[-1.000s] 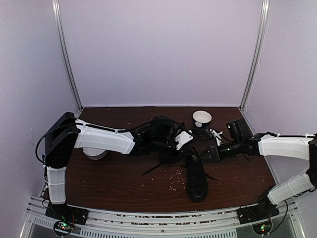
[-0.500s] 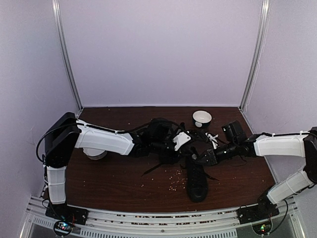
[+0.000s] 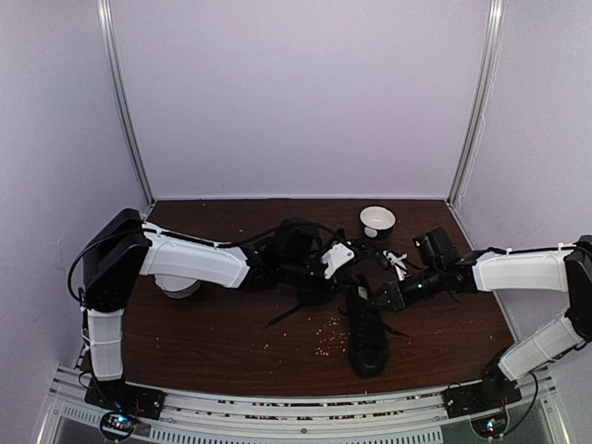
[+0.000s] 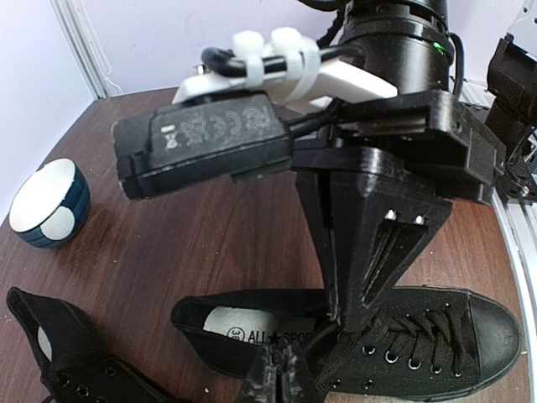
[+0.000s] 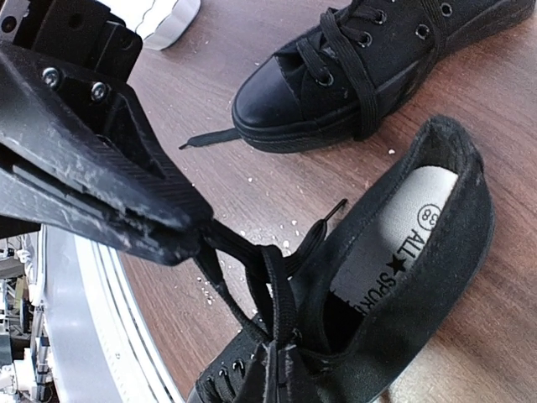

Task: Tie the shoes
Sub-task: Tie the loops with the shoelace on the shoe.

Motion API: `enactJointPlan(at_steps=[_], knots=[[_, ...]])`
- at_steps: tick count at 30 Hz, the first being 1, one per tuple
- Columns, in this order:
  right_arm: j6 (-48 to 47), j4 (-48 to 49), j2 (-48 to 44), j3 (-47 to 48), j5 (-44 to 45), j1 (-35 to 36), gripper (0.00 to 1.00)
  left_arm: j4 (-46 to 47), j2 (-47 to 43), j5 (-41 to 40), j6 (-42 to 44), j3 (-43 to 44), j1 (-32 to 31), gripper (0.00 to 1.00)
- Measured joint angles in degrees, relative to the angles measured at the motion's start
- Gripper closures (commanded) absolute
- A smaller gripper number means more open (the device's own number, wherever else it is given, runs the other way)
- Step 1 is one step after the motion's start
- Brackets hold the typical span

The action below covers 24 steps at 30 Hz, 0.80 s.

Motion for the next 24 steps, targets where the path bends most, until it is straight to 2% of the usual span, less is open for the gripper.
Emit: enactJointPlan(at_steps=[11,14,16,19,21,24], knots=[[-0.5,-3.2,-3.6,0.2,1.4,0.0,1.00,0.0,0.0,-1.3,2.0,-1.8,0.4,0.98],[-0.5,-3.6,-3.6,0.2,1.4,0.0,1.00,0.0,0.0,-1.6,2.8,-1.8,0.4,0.76],[-0.5,-3.8,-3.6,0.2,1.4,0.0,1.00,0.0,0.0,-1.3,3.9,-1.8,0.5,0.57],[-0.5,-4.2,-3.6,0.5,1.3,0.0,1.00,-0.3,0.0,1.1,6.6,-1.8,1.3,0.38],[-0.5,-4.2,-3.6,0.7,1.3,0.0,1.00,-0.7,-0.4,4.1,9.2,-2.0,2.5,0.29],[-0.5,-4.2,-3.6,0.8,1.3,0.0,1.00,-1.6,-1.4,7.8,13.7,-2.3,3.9,0.28]])
